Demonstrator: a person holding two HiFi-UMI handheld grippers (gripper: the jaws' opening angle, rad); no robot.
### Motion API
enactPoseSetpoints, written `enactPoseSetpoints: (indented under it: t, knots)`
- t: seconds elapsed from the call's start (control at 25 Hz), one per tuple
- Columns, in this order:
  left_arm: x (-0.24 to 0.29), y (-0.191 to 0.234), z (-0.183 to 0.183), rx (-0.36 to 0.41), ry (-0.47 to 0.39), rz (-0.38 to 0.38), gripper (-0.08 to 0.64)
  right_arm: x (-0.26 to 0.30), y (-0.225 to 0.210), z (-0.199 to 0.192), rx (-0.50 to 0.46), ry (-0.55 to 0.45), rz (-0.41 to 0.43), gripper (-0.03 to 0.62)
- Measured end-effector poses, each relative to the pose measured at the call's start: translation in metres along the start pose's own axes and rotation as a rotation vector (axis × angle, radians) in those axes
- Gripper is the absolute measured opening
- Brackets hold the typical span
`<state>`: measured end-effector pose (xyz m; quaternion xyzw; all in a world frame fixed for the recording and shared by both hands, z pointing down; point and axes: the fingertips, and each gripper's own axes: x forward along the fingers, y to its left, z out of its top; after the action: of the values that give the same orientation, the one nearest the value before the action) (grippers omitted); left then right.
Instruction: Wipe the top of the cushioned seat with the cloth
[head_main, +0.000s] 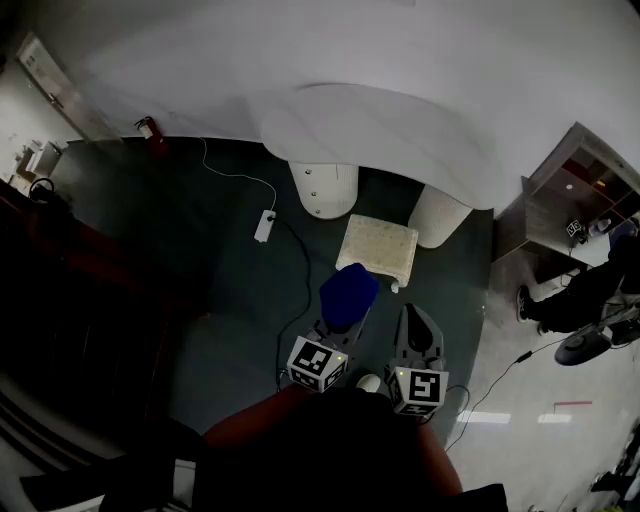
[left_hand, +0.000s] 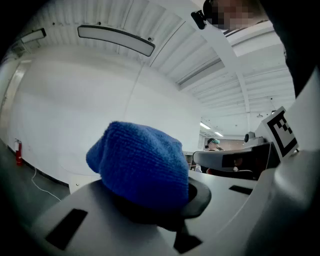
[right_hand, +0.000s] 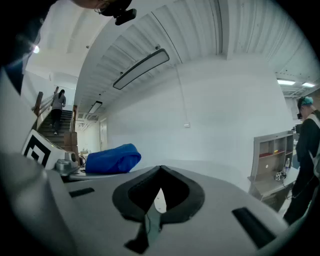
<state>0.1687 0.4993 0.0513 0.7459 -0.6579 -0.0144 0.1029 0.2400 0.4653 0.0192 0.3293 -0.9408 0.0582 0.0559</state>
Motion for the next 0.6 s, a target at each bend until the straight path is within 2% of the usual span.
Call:
enactPoseSetpoints:
  t: [0.16,0.36,0.52,0.6]
  knots:
    - [0.002,-0.010,-0.012,-0.005,0.028,0.023,0.040,-0.010,-0.011,-0.005,-0.019,-0.011,0.030,0.035]
    - [0.001,-0.008,-0.024,-0.112,0.002,0.085,0.040,-0.024,-0.029,-0.004,-0.004,-0.061,0.084,0.037]
    - [-0.001,-0.014,-0.027,-0.079,0.001,0.149,0.040,-0.029,-0.046,-0.018,0.066,-0.048,0.114,0.037]
    - [0.000,-0.017,-0.030,-0.075,-0.002,0.149,0.040,-0.027,-0.052,-0.025,0.094,-0.035,0.127,0.037]
